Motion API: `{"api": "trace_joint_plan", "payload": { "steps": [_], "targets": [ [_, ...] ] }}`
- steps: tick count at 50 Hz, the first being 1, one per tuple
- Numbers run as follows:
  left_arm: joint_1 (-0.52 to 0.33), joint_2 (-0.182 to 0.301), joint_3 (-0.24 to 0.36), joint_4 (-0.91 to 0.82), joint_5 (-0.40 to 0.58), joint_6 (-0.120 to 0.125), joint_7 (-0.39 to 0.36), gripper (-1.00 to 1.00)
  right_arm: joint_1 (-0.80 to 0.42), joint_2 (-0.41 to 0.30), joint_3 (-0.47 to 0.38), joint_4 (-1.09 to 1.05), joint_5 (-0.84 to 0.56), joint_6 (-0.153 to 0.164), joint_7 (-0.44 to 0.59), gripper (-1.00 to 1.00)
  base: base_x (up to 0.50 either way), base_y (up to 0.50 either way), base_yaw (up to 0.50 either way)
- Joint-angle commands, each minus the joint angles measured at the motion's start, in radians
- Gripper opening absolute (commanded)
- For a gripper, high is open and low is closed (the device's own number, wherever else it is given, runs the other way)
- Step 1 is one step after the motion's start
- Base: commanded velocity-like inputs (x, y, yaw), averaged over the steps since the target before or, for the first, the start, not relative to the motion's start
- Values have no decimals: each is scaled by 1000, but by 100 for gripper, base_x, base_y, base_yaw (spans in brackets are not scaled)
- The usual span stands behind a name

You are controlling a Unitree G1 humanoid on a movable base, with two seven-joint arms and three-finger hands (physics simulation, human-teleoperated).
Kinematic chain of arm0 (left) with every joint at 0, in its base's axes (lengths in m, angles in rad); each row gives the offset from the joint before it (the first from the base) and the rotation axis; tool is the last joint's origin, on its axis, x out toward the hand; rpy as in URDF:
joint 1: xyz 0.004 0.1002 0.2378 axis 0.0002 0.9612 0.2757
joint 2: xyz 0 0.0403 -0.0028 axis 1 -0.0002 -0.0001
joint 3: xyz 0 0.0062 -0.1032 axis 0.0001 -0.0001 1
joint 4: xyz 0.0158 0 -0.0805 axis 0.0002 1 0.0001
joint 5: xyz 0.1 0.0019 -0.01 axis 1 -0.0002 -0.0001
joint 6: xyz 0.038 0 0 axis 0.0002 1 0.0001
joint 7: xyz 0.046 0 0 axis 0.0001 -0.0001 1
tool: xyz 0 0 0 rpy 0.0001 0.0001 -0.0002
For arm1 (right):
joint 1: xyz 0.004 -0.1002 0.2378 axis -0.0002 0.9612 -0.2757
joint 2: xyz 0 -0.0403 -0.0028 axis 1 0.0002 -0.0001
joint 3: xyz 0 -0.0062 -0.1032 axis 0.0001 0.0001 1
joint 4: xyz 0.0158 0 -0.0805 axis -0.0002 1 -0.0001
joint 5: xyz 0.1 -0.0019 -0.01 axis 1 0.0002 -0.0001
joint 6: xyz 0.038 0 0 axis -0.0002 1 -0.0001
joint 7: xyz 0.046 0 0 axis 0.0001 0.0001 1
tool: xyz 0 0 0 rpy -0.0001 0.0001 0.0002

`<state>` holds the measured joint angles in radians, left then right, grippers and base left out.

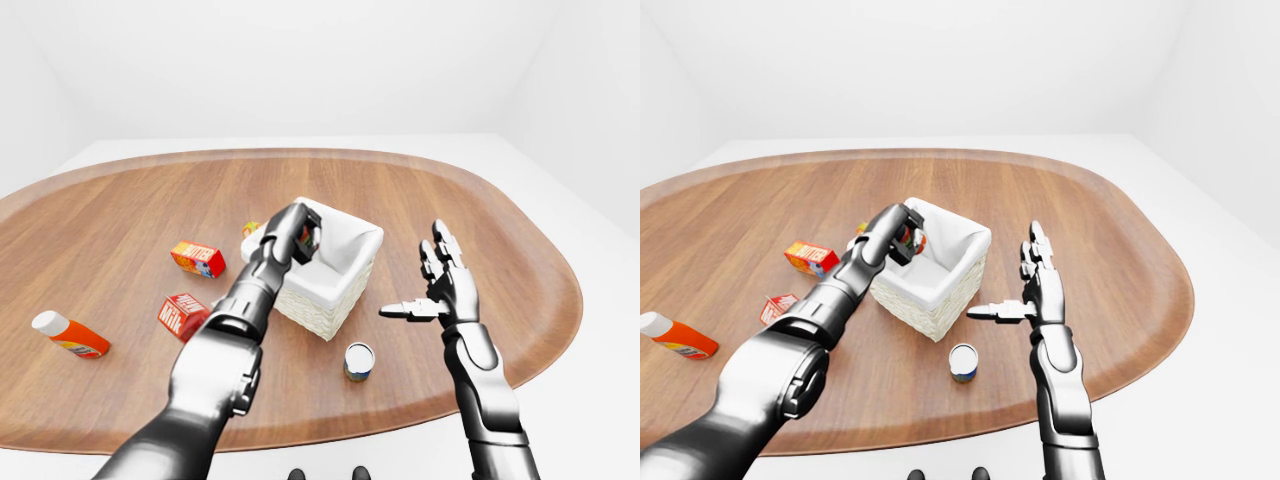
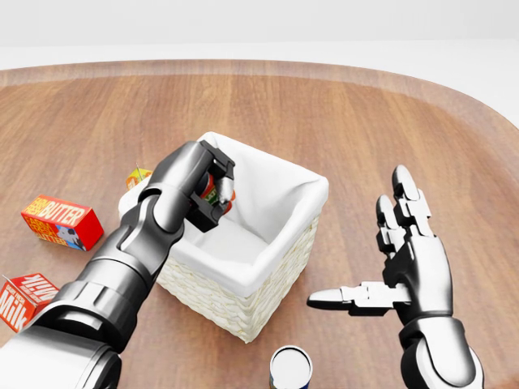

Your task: Pick up the tomato sauce, and put it in the basket.

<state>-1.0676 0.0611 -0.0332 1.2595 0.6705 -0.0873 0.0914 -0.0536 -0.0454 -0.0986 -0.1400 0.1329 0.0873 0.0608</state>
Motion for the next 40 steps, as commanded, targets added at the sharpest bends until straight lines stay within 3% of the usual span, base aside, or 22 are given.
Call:
{"api": "trace_joint_plan", "payload": {
  "steps": [1, 3, 4, 5, 6, 40],
  "targets": [
    [-1, -3, 1, -11, -8, 0, 9, -100, 2, 2, 2, 3, 0, 0, 1, 100, 0, 0, 0],
    [0, -5, 0, -9, -6, 0, 11, -98, 2, 1, 2, 6, 0, 0, 1, 100, 0, 0, 0],
    [1, -4, -1, -7, -4, 0, 14, -47, 0, 1, 1, 8, 0, 0, 1, 100, 0, 0, 0],
    [1, -4, -2, -5, -1, 0, 15, 66, -1, 0, 0, 7, 1, 0, 1, 100, 0, 0, 0],
    [0, -4, -3, -3, 4, 0, 20, 100, -2, 0, -1, 6, 2, 0, 1, 100, 0, 0, 0],
    [-15, 4, 7, -55, -25, 0, -5, 100, 1, 0, 1, 2, -1, 0, 0, 100, 0, 0, 0]
  ]
}}
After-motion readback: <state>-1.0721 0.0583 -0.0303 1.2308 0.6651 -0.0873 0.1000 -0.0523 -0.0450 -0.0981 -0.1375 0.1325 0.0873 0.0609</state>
